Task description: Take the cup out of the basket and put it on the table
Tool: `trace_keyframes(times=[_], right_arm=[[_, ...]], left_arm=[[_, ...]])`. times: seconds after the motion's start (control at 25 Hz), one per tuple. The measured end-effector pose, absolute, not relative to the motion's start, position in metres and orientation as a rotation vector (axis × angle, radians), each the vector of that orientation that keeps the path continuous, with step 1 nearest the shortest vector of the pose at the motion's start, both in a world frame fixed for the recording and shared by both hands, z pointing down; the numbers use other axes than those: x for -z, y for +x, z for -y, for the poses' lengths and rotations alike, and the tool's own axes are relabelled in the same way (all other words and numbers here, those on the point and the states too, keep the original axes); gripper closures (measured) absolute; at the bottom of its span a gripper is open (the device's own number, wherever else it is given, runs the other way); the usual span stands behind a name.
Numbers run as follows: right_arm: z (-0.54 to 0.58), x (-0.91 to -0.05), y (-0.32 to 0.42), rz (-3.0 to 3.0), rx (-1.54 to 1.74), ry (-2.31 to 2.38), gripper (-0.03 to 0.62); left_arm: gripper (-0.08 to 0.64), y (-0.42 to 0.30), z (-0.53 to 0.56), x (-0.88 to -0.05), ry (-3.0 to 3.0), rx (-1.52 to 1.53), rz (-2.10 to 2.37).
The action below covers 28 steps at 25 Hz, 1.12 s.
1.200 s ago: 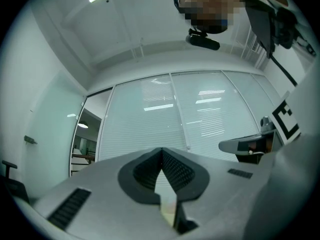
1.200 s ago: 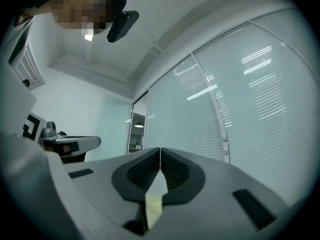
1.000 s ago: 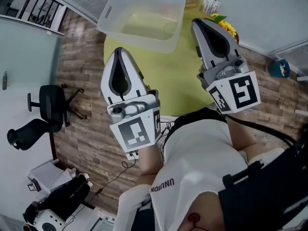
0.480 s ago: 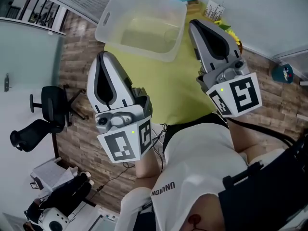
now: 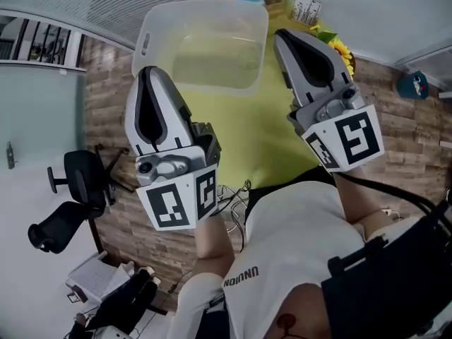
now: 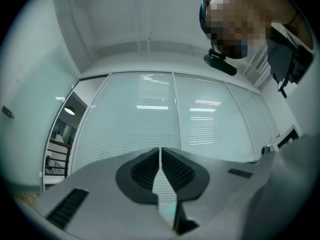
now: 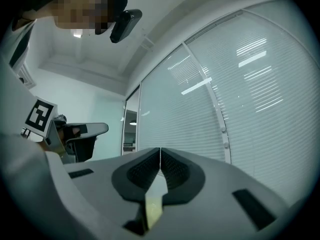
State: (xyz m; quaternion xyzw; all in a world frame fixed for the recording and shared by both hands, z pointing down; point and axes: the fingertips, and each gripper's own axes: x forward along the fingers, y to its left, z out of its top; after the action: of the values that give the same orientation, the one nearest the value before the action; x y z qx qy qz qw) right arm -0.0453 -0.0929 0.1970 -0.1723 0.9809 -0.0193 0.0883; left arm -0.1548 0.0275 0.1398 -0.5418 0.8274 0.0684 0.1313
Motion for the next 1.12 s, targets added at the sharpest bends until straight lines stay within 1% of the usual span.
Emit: trace_keyframes(times=[0.28, 0.48, 0.8, 1.12], right_arm=[[0.094, -0.209, -0.053, -2.903, 0.044, -0.673, 0.572], [0.095, -0.216, -0.059, -2.903, 0.043, -0.739, 0.572], [0.099, -0.228, -0.064, -2.891, 0.058, -0.833, 0.572], [0.107, -0.236, -0.064, -2.89, 0.063, -0.88, 0.572]], left_arm=[[0.546, -0.176, -0.001, -0.153, -1.784, -0.222, -2.298], [0.546, -0.192, 0.018, -0.169, -1.85, -0.134, -2.257], [0.499, -0.199, 0.054, -0.199, -2.07, -0.05, -2.17], [0.486, -0.191, 0.083, -0.23, -2.246, 0.039, -2.092]])
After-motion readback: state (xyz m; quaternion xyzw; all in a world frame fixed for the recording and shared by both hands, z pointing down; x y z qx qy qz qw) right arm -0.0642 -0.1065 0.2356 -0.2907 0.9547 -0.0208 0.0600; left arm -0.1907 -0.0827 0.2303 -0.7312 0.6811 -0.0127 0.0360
